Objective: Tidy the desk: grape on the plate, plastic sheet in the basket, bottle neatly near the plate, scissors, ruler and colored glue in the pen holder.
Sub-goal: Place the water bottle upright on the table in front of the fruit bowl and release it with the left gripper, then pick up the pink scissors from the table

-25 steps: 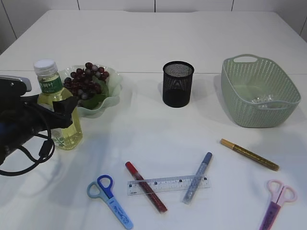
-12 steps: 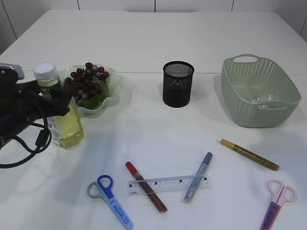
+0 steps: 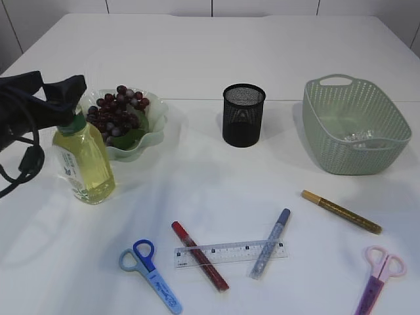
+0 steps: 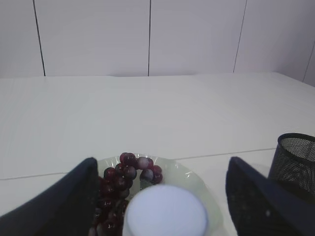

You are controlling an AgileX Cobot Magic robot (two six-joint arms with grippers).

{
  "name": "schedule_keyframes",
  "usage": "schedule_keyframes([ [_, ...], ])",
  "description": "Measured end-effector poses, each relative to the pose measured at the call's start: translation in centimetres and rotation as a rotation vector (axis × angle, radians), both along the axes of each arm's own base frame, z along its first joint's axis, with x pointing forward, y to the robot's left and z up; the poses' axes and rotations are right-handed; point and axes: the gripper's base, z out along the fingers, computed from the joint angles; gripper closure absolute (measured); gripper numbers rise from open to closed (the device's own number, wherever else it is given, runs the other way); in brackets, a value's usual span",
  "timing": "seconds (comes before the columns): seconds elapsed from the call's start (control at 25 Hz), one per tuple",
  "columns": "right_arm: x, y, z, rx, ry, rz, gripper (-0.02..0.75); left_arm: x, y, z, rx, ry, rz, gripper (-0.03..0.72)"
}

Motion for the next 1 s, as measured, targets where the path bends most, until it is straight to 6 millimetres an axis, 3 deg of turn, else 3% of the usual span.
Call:
schedule_keyframes([
  [0.32,0.0,0.0,0.0,0.000,0.000,0.000,0.226,-2.8,0.7,4.3,0.023,0.075,0.004,0.107],
  [0.64,0.0,0.2,0.0,0.021,0.000,-0.001,0.226,-8.4,2.2,9.3,-0.010,0.141,0.029,0.153],
  [1.0,-0.1,0.7,0.1,0.098,0.008,-0.063,0.226,-14.1,3.3,13.2,0.032,0.386,0.009,0.156],
])
